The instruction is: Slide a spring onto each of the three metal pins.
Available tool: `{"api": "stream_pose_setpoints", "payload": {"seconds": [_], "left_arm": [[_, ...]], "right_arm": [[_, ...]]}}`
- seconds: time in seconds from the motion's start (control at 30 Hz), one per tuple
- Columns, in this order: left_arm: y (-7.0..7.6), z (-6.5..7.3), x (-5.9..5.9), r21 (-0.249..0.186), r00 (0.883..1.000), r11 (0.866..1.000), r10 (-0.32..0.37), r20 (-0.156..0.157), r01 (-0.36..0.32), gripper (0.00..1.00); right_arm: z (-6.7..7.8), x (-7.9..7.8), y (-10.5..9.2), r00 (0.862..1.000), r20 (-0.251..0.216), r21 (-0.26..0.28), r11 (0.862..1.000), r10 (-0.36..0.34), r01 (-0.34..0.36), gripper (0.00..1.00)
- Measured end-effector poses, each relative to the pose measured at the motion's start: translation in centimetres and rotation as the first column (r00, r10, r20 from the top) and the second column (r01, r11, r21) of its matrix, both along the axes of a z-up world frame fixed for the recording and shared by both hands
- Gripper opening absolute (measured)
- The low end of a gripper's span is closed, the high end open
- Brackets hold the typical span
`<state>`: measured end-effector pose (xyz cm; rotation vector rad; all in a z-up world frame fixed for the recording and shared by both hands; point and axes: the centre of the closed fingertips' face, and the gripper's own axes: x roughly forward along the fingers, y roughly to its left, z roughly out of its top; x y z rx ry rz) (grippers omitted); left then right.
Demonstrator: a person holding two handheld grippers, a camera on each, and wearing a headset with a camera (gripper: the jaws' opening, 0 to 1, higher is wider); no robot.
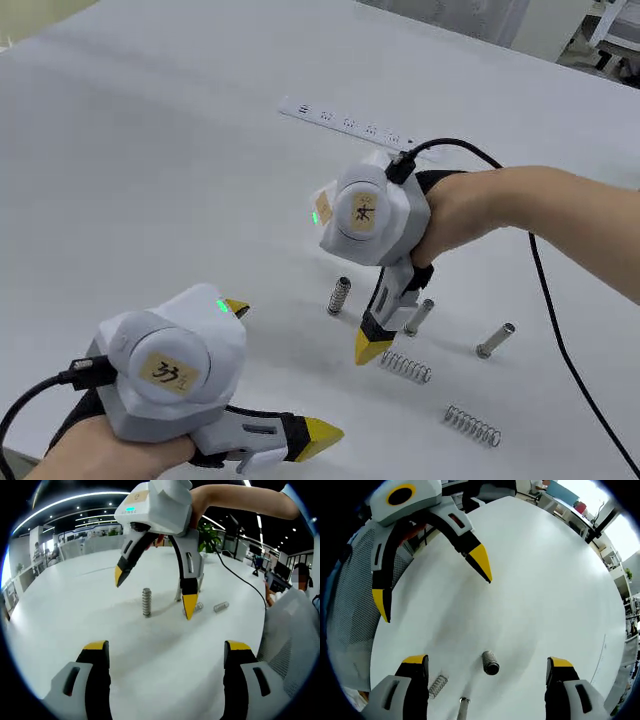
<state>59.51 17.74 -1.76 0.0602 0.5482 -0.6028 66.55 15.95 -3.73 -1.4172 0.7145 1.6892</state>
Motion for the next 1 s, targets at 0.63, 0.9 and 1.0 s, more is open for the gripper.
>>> {"api": "stream_pose_setpoints", "payload": {"seconds": [0.63, 0.9, 1.0], "left_arm": [[-0.7, 1.9, 1.4, 0.015, 0.999, 1.0, -0.024, 0.031, 0.023, 0.93], [-1.0, 2.2, 1.7, 0.019, 0.999, 0.999, -0.036, 0.035, 0.035, 0.91], [-1.1, 2.3, 1.6, 0.029, 0.998, 0.999, -0.043, 0.036, 0.042, 0.9]], "right_arm": [[2.7, -0.9, -1.2, 0.984, -0.07, 0.225, 0.958, -0.166, 0.178, 0.99], [3.6, -1.5, -3.2, 0.963, -0.094, 0.311, 0.911, -0.254, 0.271, 0.99], [3.9, -2.0, -4.3, 0.953, -0.102, 0.334, 0.892, -0.286, 0.304, 0.99]]}}
